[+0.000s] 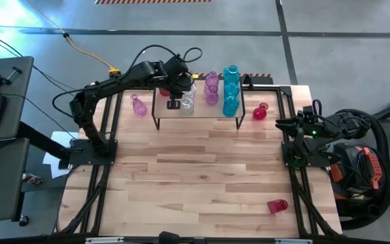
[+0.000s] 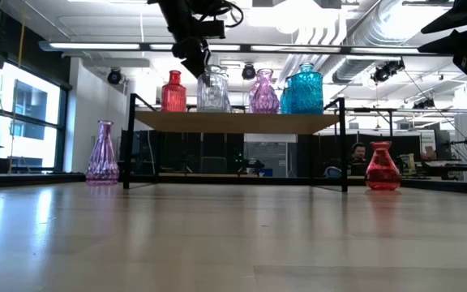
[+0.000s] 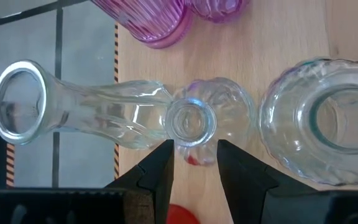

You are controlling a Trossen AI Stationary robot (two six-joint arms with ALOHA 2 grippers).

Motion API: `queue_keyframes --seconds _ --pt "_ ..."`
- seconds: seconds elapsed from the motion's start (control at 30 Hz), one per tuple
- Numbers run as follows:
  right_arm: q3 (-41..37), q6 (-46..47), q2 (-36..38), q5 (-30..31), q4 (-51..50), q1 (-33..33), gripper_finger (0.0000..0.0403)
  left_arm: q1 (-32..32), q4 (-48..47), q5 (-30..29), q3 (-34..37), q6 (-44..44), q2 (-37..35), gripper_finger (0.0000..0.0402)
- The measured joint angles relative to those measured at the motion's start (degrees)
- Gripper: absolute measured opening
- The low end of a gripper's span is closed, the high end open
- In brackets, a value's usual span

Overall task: Sort vases onto shelf
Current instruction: Adjust the transparent vases on the shelf

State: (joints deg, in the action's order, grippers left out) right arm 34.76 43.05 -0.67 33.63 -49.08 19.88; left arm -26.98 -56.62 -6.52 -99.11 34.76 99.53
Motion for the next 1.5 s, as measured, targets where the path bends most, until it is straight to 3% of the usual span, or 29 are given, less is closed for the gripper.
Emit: queue_keyframes --seconds 0.37,0.8,0.93,1.27,1.5 --pt "0.0 0.0 0.0 0.0 0.0 0.0 0.0136 0.1 0.3 0.7 -0.1 0.0 0.8 0.0115" --pt "0.0 0.0 0.0 0.0 0.0 0.0 0.0136 0.0 0.1 -2.6 -0.1 -0.7 0.5 0.0115" --pt "0.0 0.0 0.0 0.0 0.0 0.0 0.0136 -0.2 -0.7 -4.0 -3.0 -1.1 0.5 0.0115" --pt "0.0 0.0 0.0 0.0 0.0 0.0 0.0136 3.7 -17.3 -4.0 -9.3 -9.7 0.4 0.0115" --pt "0.0 0.0 0.0 0.0 0.0 0.0 0.0136 7.9 -19.1 -3.3 -9.3 -14.0 0.2 0.0115"
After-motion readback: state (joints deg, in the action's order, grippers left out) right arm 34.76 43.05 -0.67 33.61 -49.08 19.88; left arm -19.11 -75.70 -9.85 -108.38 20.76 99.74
